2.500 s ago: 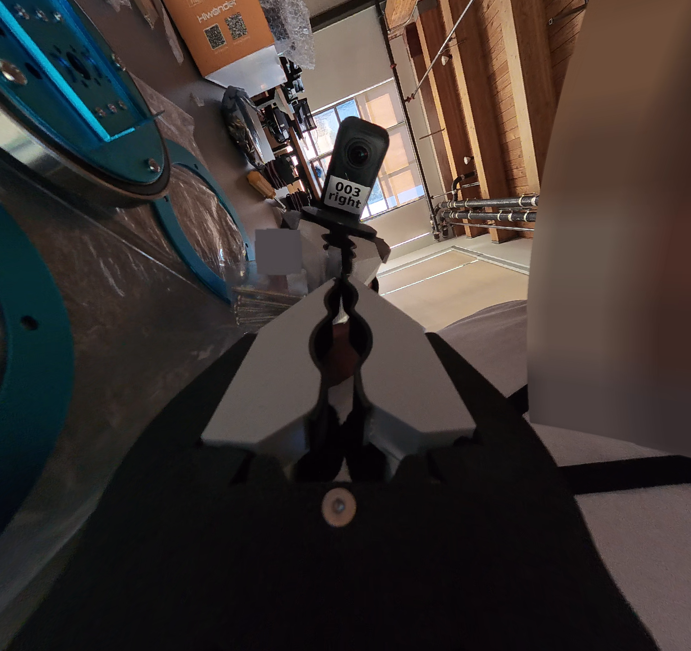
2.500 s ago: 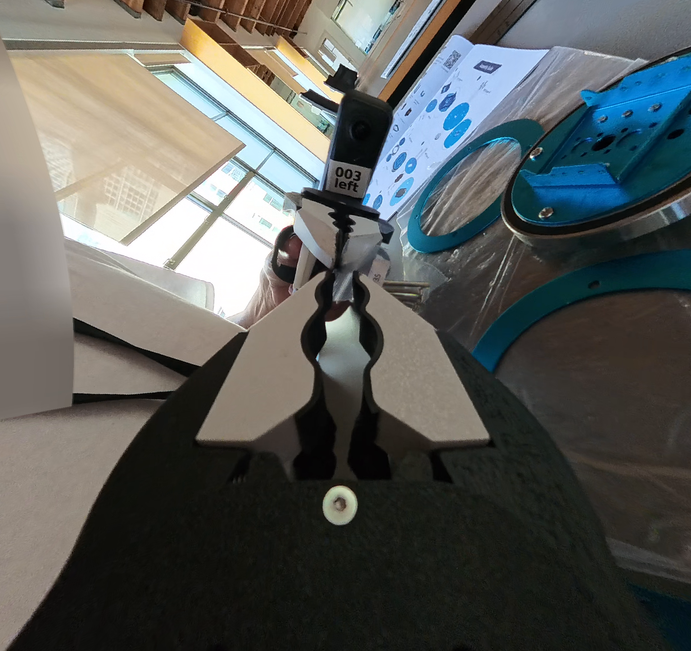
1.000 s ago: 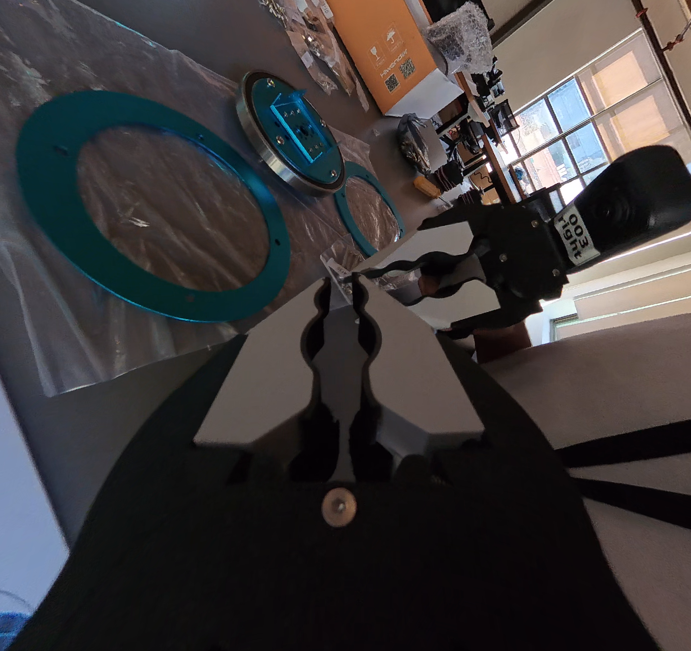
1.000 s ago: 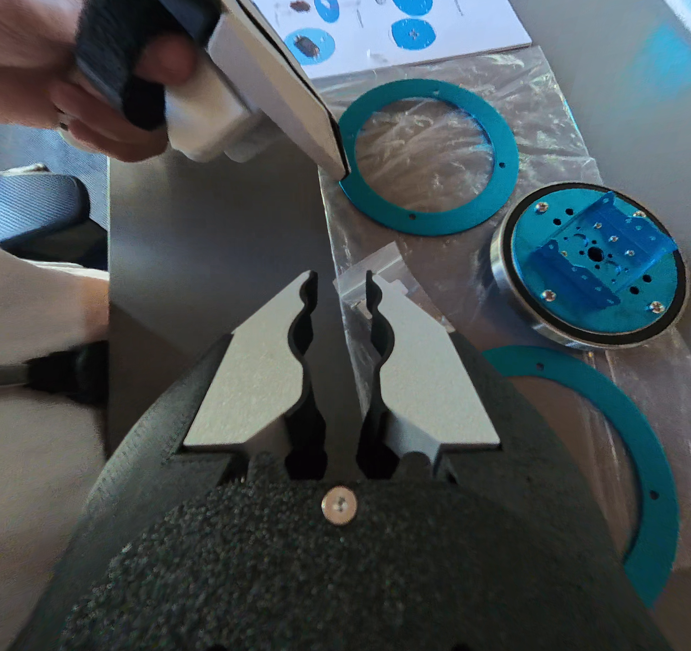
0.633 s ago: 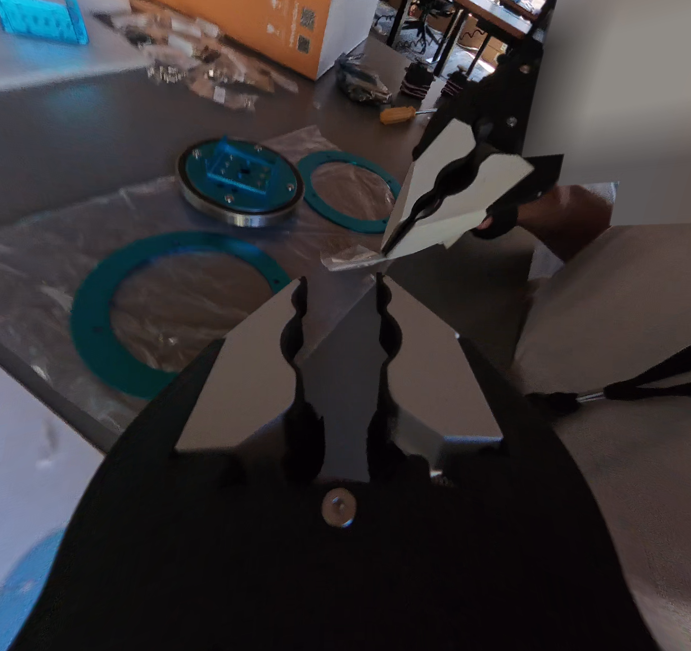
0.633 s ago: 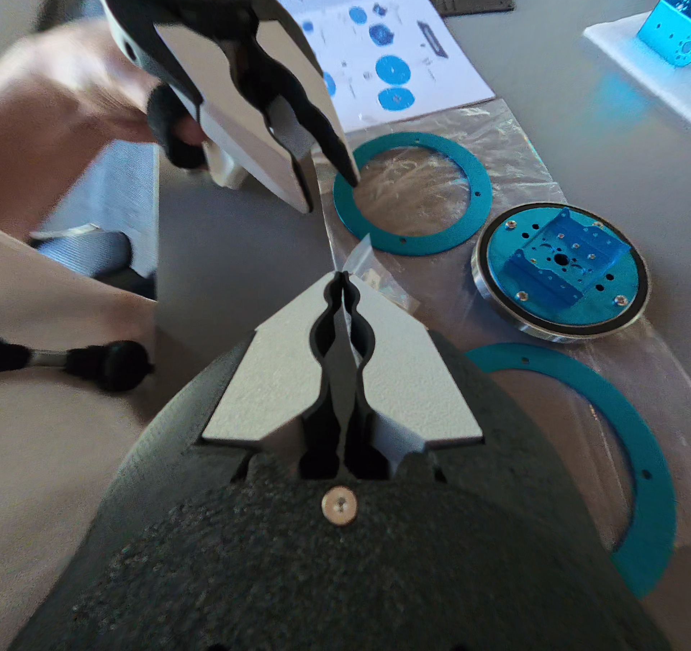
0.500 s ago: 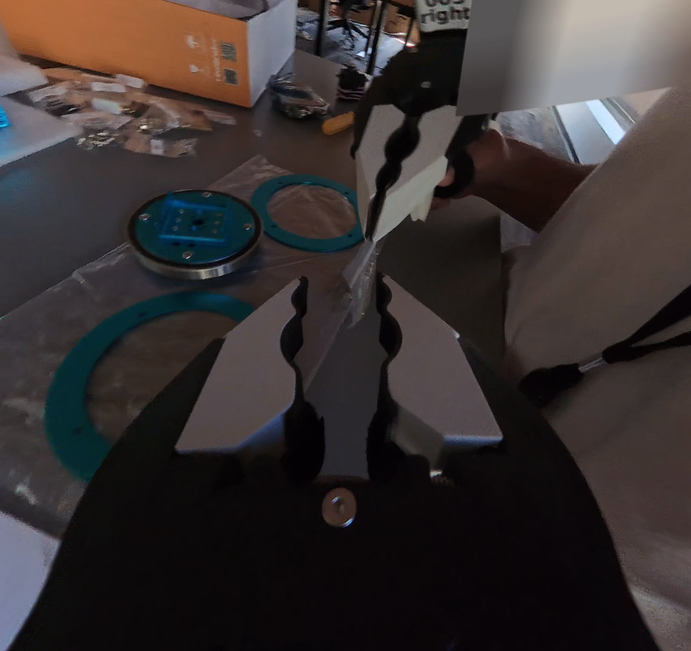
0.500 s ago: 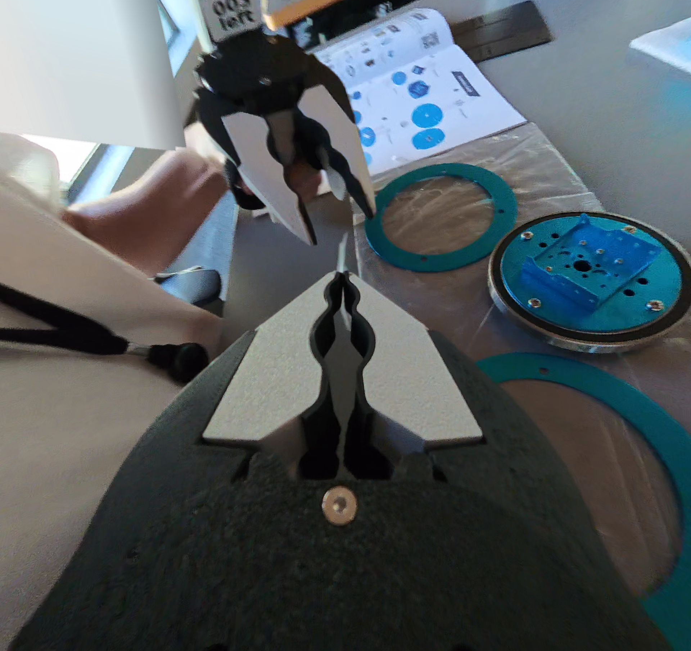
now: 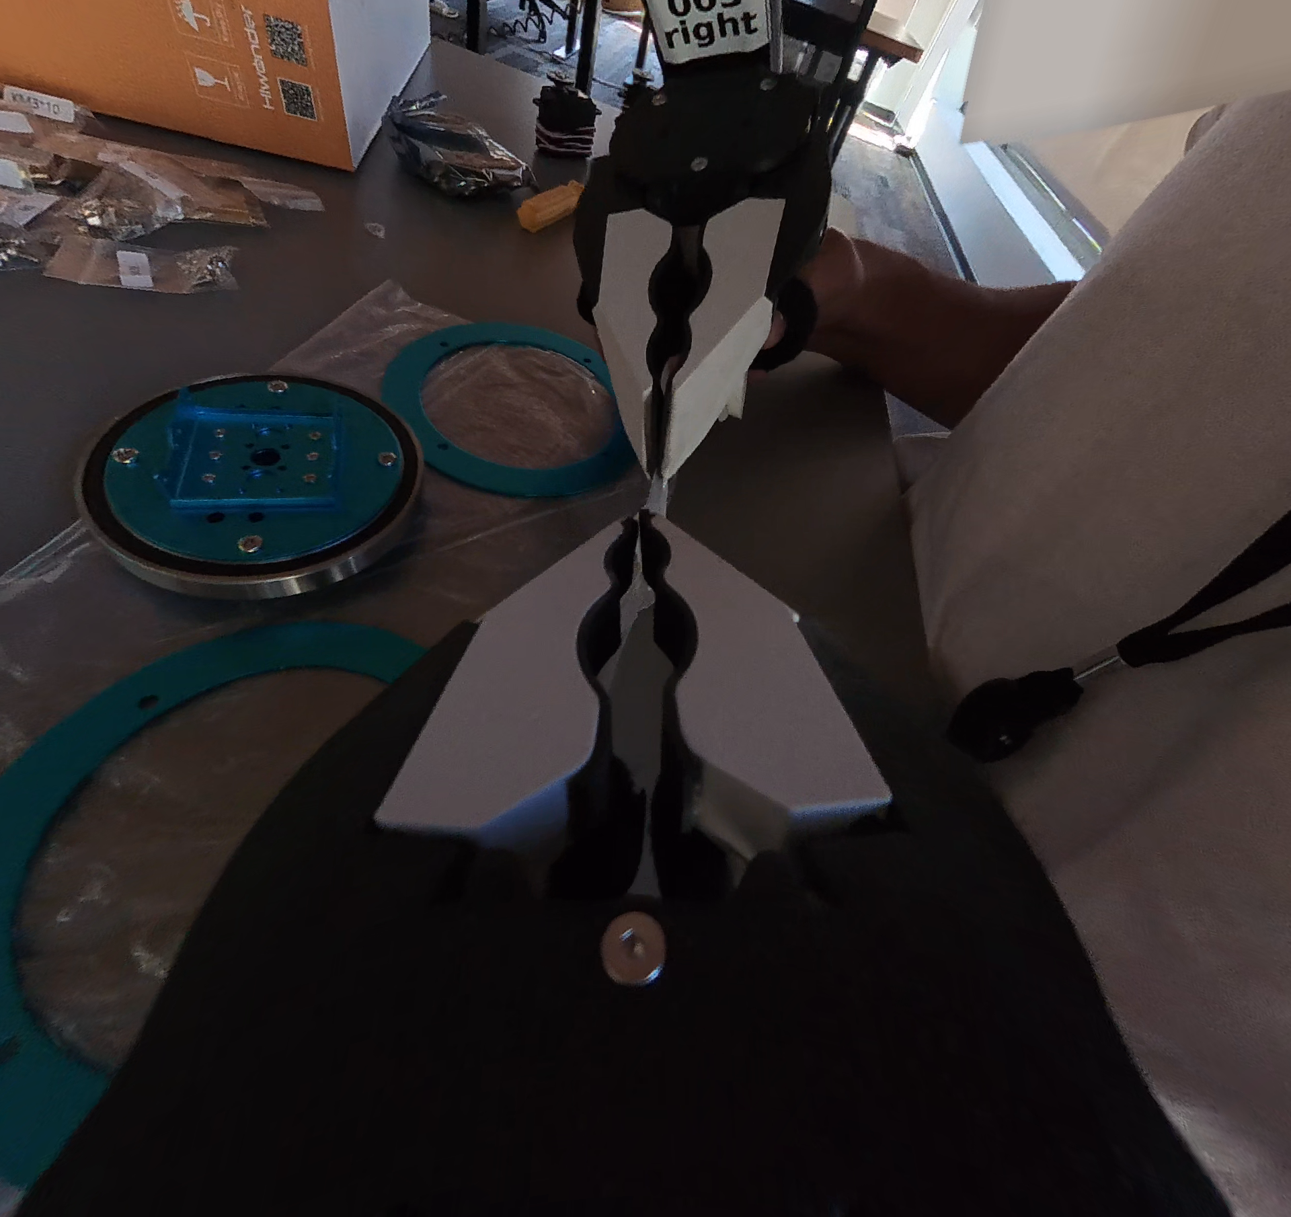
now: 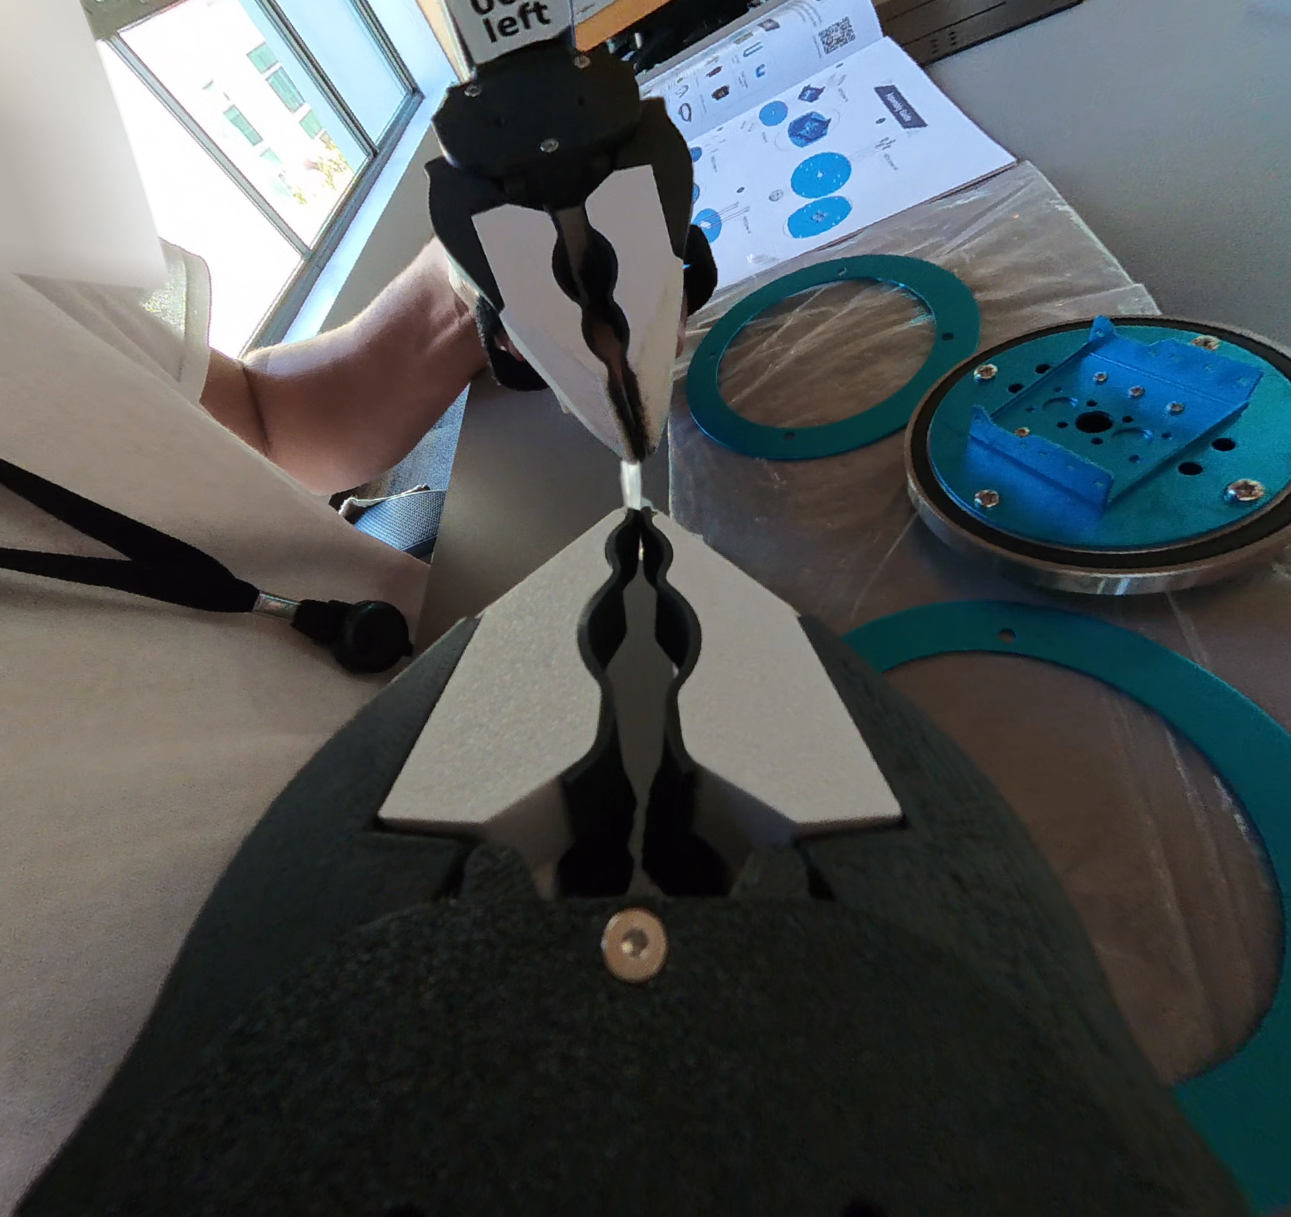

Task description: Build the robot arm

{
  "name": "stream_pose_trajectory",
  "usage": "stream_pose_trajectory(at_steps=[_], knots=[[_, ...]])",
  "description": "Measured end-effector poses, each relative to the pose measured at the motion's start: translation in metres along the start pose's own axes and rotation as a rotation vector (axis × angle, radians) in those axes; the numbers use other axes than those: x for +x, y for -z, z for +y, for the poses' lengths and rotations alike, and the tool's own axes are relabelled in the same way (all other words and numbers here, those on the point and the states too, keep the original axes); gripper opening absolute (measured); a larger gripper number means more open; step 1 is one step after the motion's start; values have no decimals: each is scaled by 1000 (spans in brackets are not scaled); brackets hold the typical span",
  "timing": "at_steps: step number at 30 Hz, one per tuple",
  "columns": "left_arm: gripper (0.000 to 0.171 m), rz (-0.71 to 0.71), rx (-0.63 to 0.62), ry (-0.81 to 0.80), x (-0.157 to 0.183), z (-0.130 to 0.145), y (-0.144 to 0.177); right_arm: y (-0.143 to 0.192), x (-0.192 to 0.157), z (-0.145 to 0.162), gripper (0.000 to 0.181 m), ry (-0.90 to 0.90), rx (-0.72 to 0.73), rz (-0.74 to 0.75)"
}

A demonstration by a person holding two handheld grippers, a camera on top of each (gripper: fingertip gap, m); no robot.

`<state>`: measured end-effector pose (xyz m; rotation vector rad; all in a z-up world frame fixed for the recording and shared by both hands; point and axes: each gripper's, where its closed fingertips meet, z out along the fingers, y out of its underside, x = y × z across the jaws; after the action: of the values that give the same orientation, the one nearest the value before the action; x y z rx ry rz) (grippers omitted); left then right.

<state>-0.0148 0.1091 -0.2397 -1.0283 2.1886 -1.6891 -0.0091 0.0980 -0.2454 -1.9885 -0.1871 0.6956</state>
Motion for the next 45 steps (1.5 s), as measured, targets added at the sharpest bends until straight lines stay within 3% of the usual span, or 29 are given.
stream_pose_trajectory(at_steps=[5, 26, 38, 45], knots=[[11, -5, -15, -4, -2, -1, 0, 2, 0, 0, 0, 0, 1, -2], [5, 74, -79, 30, 9, 7, -8, 4, 1, -3, 0, 6, 11, 9], [0, 126, -84, 150, 10, 9, -11, 2, -2, 1, 0, 63, -15, 27], [1, 180, -22, 197, 14, 0, -5, 4, -3, 1, 0, 93, -16, 32]])
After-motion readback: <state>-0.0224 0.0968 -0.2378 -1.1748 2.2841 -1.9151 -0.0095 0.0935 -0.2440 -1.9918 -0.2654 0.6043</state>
